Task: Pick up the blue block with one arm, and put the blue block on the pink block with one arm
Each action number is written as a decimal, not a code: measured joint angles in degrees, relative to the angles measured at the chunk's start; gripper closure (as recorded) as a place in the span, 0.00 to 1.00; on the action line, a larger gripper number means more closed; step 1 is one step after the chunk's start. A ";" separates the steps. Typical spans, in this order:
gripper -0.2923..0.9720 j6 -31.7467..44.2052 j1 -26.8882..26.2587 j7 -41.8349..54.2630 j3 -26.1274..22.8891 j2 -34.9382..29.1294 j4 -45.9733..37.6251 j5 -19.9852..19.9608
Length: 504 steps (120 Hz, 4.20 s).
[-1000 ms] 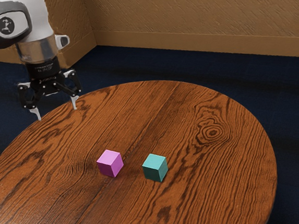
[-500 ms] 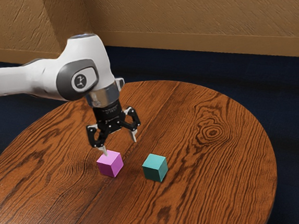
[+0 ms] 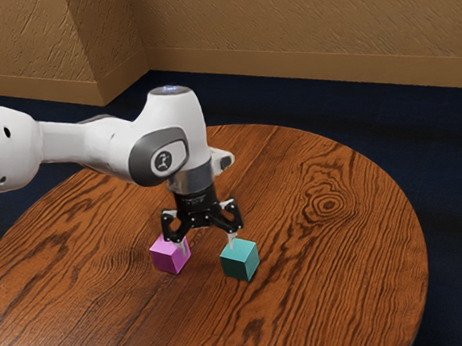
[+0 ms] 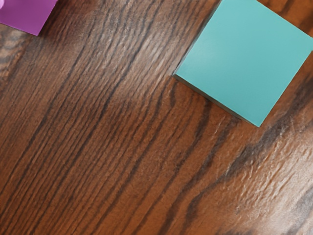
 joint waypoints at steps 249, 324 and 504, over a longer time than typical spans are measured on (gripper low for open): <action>0.23 13.84 4.30 42.55 -3.30 18.76 7.92 -2.17; 0.28 14.96 5.16 41.29 -4.36 19.62 8.20 3.52; 0.59 14.90 20.99 39.19 -4.22 0.91 -6.02 10.38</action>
